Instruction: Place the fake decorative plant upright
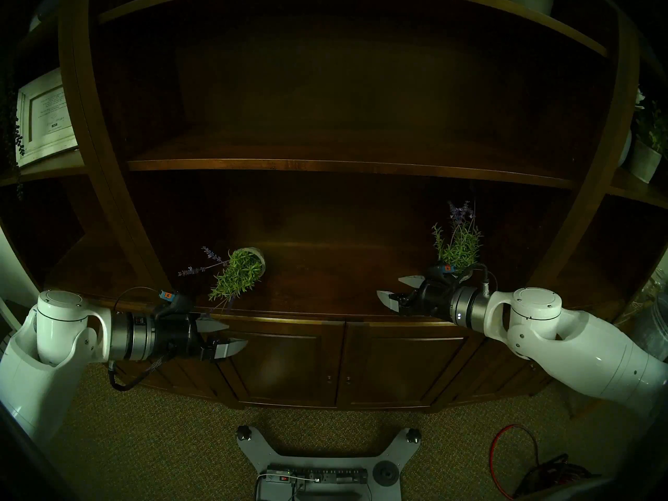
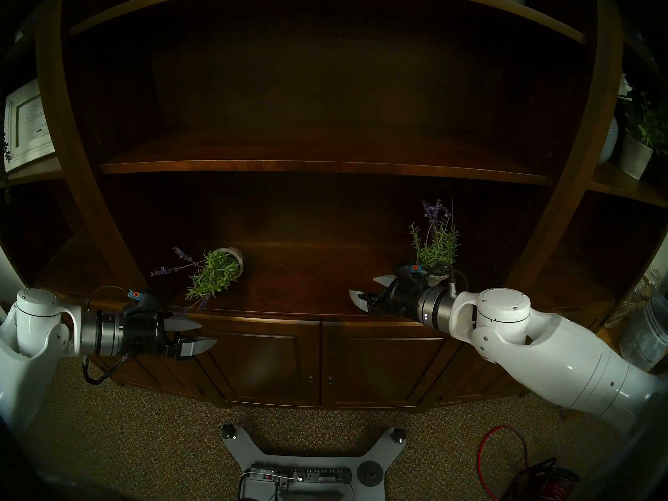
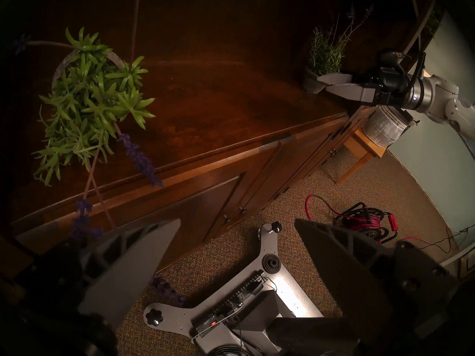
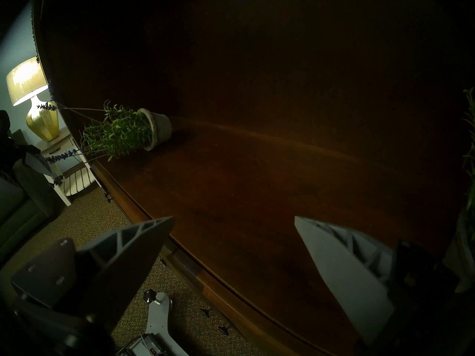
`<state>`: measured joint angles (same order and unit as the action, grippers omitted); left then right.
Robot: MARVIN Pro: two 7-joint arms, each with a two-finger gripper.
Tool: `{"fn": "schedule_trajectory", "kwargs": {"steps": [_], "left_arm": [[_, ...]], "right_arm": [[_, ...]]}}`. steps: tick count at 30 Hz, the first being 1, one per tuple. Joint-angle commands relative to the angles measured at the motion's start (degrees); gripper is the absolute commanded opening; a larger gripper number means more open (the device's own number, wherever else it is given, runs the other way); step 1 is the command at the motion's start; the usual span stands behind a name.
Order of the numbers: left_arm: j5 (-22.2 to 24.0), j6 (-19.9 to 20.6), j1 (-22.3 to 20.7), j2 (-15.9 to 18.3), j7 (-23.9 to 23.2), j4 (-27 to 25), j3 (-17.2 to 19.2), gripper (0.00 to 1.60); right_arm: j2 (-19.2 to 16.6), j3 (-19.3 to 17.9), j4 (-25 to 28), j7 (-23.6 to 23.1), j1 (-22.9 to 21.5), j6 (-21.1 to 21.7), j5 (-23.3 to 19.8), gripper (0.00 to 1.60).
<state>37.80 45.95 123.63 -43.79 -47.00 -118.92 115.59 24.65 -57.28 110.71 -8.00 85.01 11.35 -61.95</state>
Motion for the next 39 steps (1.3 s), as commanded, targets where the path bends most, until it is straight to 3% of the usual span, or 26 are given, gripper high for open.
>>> {"fn": "schedule_trajectory", "kwargs": {"steps": [1, 7, 16, 23, 29, 39], "left_arm": [[0.27, 0.55, 3.10, 1.82, -3.54, -5.80, 2.82, 1.60], [0.23, 0.07, 4.01, 2.27, -5.74, -10.45, 5.09, 1.60], [-2.61, 2.79, 5.44, 0.52, -1.70, -16.65, 10.92, 1.60], [-3.87, 2.73, 3.01, 1.90, -0.25, -13.98, 10.86, 1.60], [-3.56, 2.09, -0.70, 2.27, 1.80, -10.09, 8.73, 1.60], [-4.46, -0.81, -1.00, 1.11, 3.83, -7.53, 9.13, 1.60]], "right_arm": [[-0.06, -1.24, 0.71, -0.05, -1.07, -0.84, -0.15, 1.60], [-0.05, -1.19, 0.67, -0.09, -1.12, -0.76, -0.13, 1.60], [-0.08, -1.24, 0.71, -0.10, -1.06, -0.92, -0.17, 1.60], [-0.10, -1.25, 0.72, -0.10, -1.05, -0.96, -0.19, 1.60], [-0.10, -1.24, 0.71, -0.11, -1.06, -0.95, -0.19, 1.60], [-0.11, -1.25, 0.72, -0.10, -1.04, -0.98, -0.20, 1.60]]}}
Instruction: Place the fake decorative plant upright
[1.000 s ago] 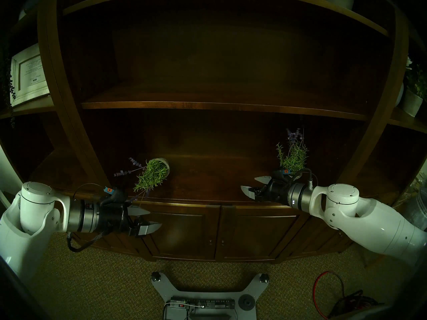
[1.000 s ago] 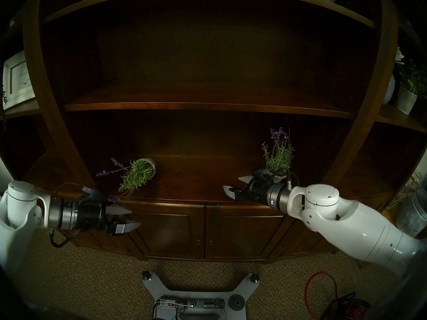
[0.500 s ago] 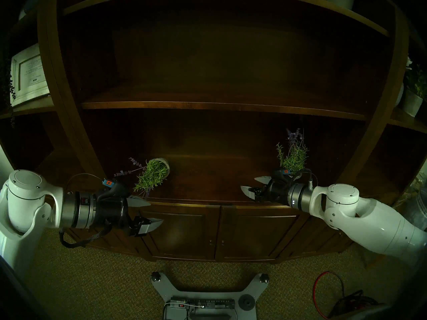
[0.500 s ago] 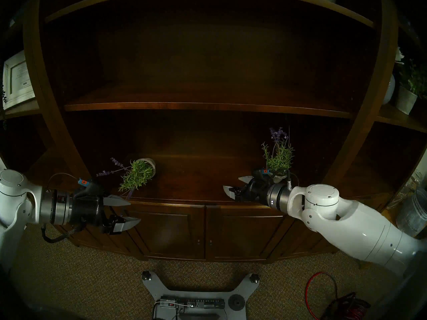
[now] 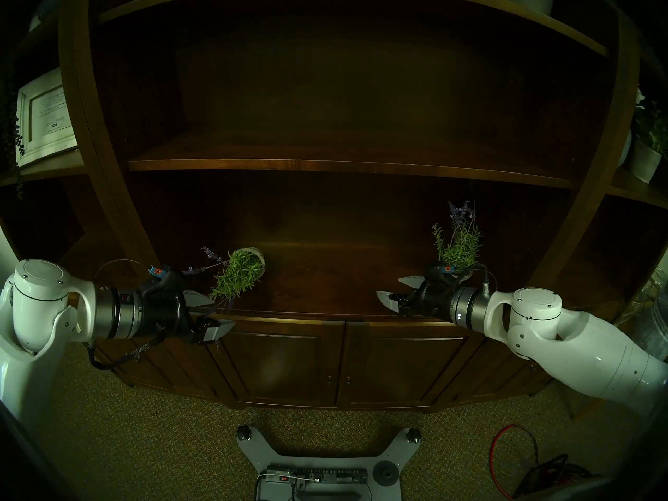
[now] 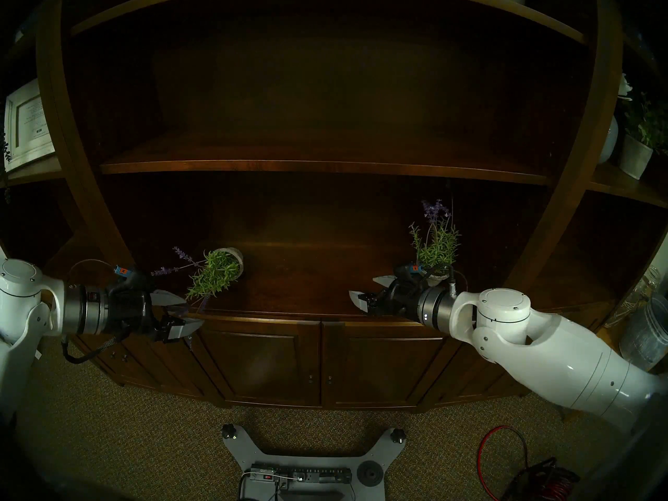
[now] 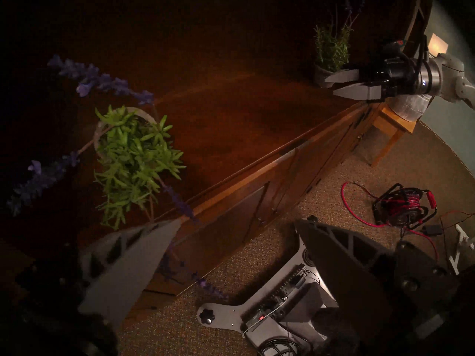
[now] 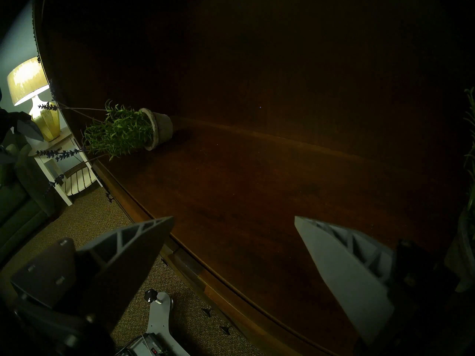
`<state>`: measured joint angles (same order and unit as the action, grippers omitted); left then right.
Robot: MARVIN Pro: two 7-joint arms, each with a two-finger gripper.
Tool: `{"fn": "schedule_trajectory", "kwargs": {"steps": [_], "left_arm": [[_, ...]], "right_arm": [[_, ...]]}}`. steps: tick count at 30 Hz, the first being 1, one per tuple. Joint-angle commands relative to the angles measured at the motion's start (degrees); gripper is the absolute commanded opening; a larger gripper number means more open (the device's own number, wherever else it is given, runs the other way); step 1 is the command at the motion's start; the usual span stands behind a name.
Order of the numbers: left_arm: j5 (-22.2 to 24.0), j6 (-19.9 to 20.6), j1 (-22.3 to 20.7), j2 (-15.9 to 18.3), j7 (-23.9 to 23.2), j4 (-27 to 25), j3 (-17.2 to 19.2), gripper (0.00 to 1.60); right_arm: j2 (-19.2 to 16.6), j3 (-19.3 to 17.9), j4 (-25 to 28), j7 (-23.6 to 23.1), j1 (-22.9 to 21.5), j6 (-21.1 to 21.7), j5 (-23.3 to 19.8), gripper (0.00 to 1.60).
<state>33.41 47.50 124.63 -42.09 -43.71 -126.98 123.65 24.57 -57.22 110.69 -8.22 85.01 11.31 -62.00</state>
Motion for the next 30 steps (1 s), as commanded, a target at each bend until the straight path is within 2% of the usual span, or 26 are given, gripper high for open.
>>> {"fn": "schedule_trajectory", "kwargs": {"steps": [1, 8, 19, 24, 30], "left_arm": [[-0.60, -3.18, -1.91, -0.78, 1.29, 1.10, 0.97, 1.60], [-3.58, -6.29, -3.44, -0.78, 5.96, 3.71, -2.37, 1.60], [-4.93, -7.95, -8.25, -0.24, 9.70, 7.80, -7.65, 1.60], [-4.80, -9.59, -10.03, 0.29, 9.31, 10.26, -9.54, 1.60], [-4.27, -14.36, -11.96, 3.05, 5.18, 15.83, -11.45, 1.60]], "right_arm": [[-0.04, -1.30, 0.74, 0.12, -1.04, -0.95, -0.14, 1.60], [-0.04, -1.30, 0.73, 0.12, -1.05, -0.95, -0.14, 1.60], [-0.04, -1.28, 0.72, 0.10, -1.07, -0.91, -0.14, 1.60], [-0.04, -1.27, 0.72, 0.10, -1.08, -0.91, -0.14, 1.60], [-0.03, -1.26, 0.71, 0.09, -1.10, -0.88, -0.13, 1.60]]}}
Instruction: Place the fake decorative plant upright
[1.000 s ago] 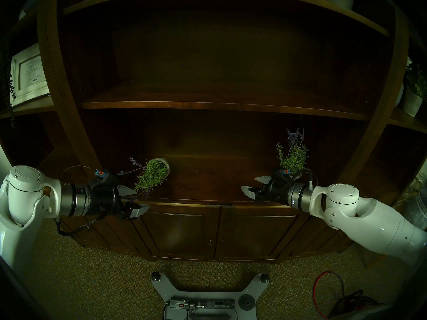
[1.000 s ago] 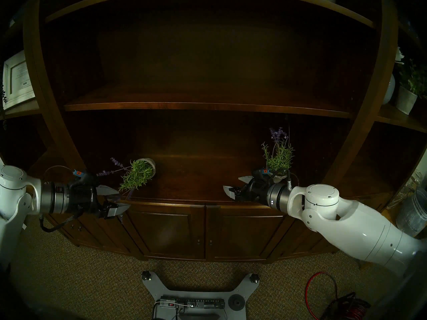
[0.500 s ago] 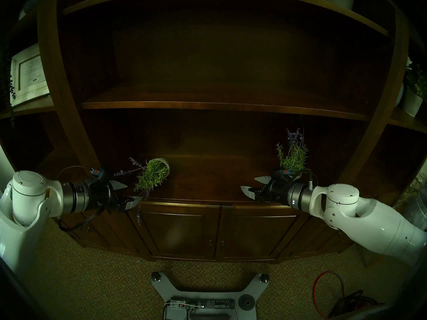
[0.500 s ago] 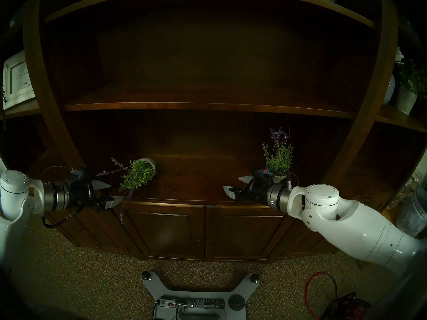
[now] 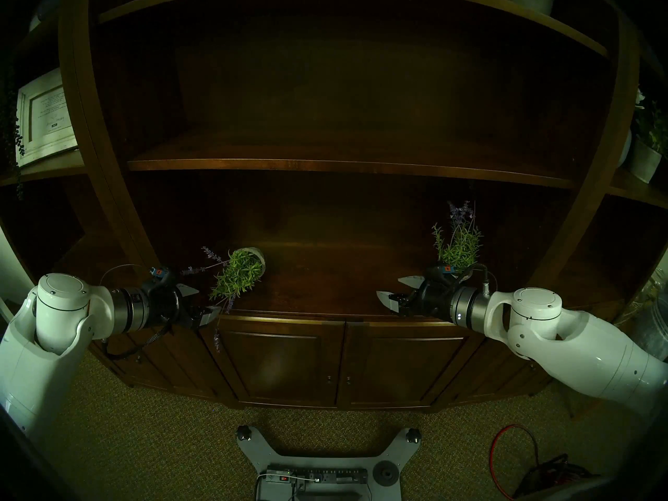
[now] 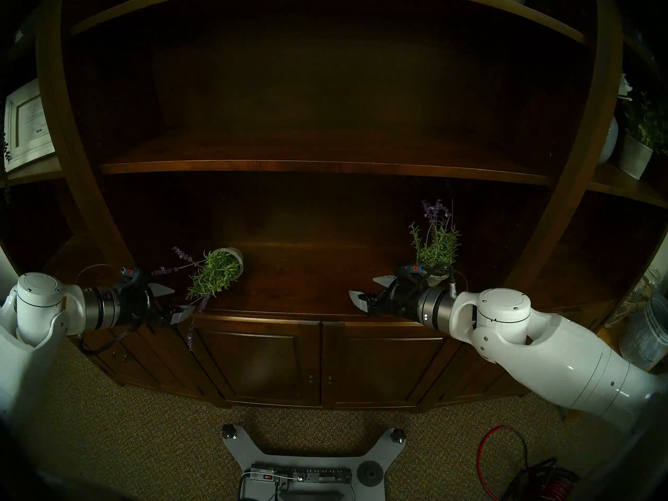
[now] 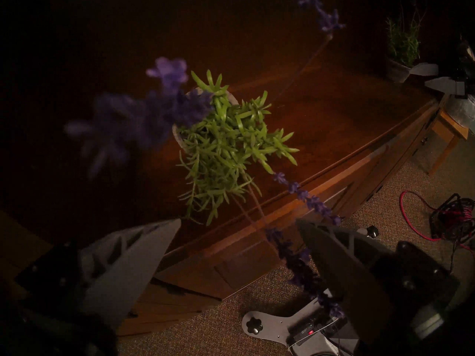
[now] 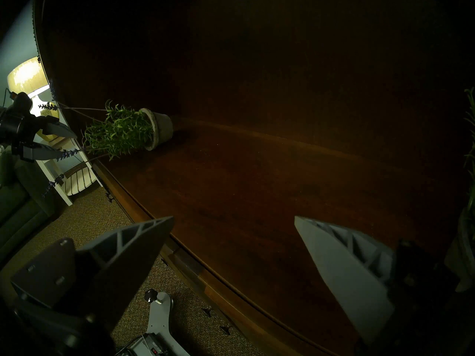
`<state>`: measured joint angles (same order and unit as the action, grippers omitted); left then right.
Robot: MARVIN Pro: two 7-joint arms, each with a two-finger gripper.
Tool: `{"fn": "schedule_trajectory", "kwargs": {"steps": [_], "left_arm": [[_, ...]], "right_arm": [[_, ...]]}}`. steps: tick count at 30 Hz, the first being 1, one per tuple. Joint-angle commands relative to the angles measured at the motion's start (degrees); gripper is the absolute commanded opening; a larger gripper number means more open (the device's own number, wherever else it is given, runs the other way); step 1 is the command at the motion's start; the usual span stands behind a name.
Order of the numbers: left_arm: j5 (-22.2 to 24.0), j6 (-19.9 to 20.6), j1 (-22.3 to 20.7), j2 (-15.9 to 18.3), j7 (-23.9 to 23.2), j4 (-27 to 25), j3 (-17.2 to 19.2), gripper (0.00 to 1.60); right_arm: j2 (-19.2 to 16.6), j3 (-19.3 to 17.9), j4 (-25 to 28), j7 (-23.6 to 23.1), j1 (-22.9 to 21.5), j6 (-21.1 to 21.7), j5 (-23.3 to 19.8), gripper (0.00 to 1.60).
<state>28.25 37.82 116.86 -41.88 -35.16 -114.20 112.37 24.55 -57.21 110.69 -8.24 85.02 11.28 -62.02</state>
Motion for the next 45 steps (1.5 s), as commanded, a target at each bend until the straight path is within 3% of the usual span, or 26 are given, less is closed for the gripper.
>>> {"fn": "schedule_trajectory", "kwargs": {"steps": [1, 16, 25, 31, 37, 45], "left_arm": [[0.89, -5.44, -4.49, 3.17, -4.02, 3.89, -0.54, 1.60], [-2.22, -17.75, -5.45, 3.41, -7.60, 10.41, -6.25, 1.60], [-3.73, -19.13, -4.83, 1.81, -5.80, 9.72, -6.11, 1.60], [-5.52, -19.94, -5.73, 0.02, -2.21, 9.52, -6.98, 1.60], [-8.59, -21.97, -7.47, -1.27, 1.78, 10.64, -9.53, 1.60], [-8.79, -22.45, -9.87, -1.79, 2.20, 12.35, -11.94, 1.60]], "right_arm": [[-0.01, -1.27, 0.71, 0.11, -1.10, -0.85, -0.12, 1.60], [-0.02, -1.29, 0.73, 0.14, -1.06, -0.93, -0.14, 1.60], [-0.03, -1.29, 0.73, 0.14, -1.07, -0.94, -0.14, 1.60], [-0.03, -1.29, 0.73, 0.14, -1.07, -0.93, -0.14, 1.60], [-0.03, -1.28, 0.73, 0.14, -1.07, -0.93, -0.14, 1.60], [-0.03, -1.27, 0.72, 0.13, -1.08, -0.92, -0.14, 1.60]]}}
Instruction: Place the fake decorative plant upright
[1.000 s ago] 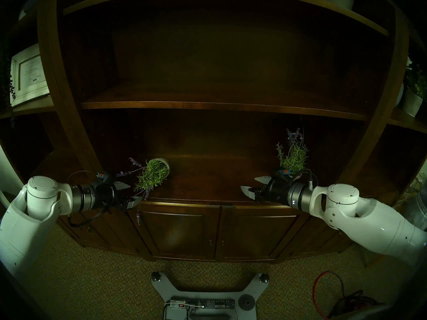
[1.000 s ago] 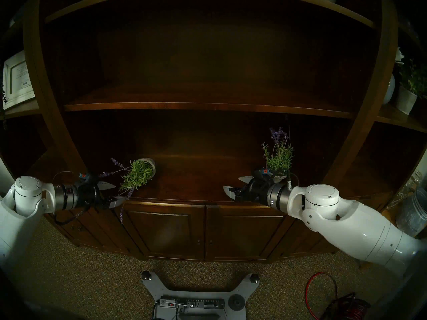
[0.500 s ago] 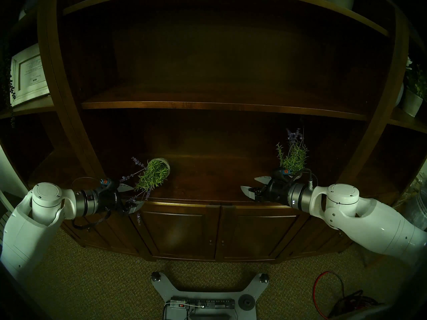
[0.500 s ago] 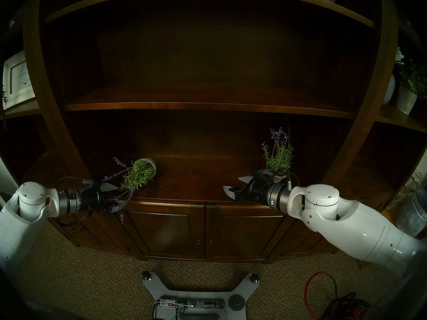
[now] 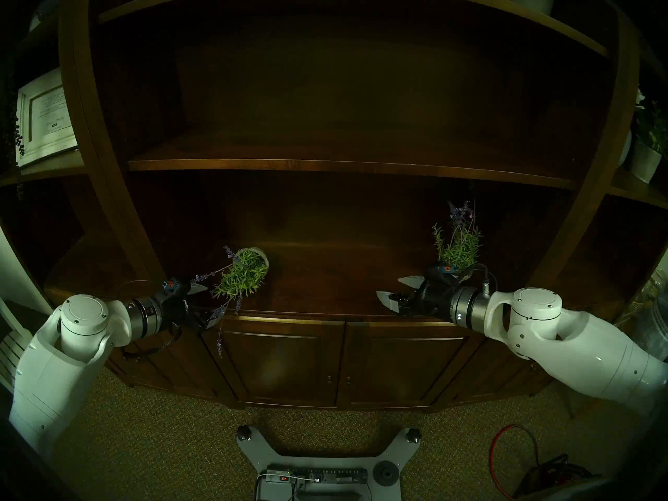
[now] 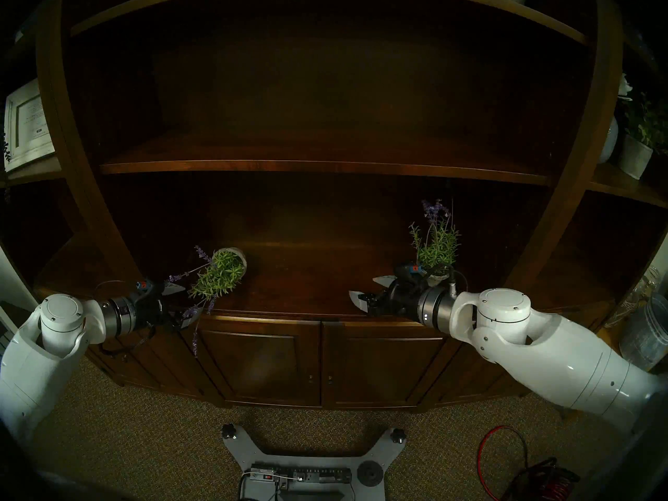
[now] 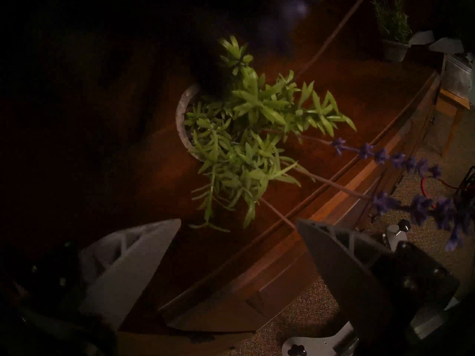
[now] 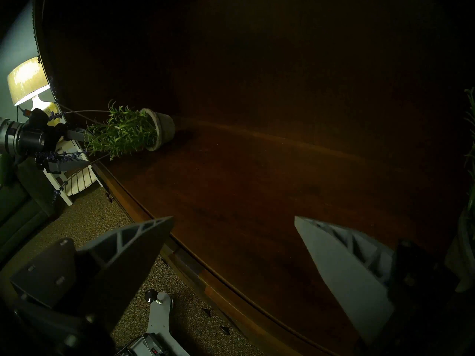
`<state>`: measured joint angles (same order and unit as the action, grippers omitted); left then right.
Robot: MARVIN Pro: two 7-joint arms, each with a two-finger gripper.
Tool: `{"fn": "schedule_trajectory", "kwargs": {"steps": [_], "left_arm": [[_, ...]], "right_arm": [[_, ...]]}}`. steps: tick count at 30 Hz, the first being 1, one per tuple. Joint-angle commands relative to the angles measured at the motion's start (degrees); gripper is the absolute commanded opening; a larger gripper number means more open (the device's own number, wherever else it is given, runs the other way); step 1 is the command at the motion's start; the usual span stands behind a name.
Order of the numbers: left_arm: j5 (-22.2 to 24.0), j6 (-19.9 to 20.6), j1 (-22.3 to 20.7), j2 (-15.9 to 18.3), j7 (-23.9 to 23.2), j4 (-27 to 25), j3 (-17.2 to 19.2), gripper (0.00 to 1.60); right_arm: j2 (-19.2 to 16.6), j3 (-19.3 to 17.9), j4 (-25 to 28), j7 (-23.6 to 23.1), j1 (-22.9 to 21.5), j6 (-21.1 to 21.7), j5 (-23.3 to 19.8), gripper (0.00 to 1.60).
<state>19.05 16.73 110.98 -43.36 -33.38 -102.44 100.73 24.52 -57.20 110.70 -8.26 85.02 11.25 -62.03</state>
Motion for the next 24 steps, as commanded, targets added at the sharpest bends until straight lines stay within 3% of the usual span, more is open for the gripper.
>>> {"fn": "schedule_trajectory", "kwargs": {"steps": [1, 12, 18, 24], "left_arm": [[0.58, -1.26, -4.24, -0.37, 0.25, 0.70, -0.48, 1.60], [4.54, 0.51, -7.43, -1.58, -3.10, 0.92, -2.10, 1.60], [7.21, 3.15, -9.31, -1.68, -5.46, -0.32, -2.10, 1.60], [8.45, 6.57, -12.12, -2.34, -6.82, -0.44, -4.51, 1.60]], "right_arm": [[0.00, -1.28, 0.72, 0.14, -1.08, -0.88, -0.12, 1.60], [0.01, -1.25, 0.69, 0.12, -1.12, -0.83, -0.11, 1.60], [0.01, -1.24, 0.68, 0.10, -1.13, -0.80, -0.11, 1.60], [0.00, -1.24, 0.69, 0.11, -1.13, -0.82, -0.11, 1.60]]}}
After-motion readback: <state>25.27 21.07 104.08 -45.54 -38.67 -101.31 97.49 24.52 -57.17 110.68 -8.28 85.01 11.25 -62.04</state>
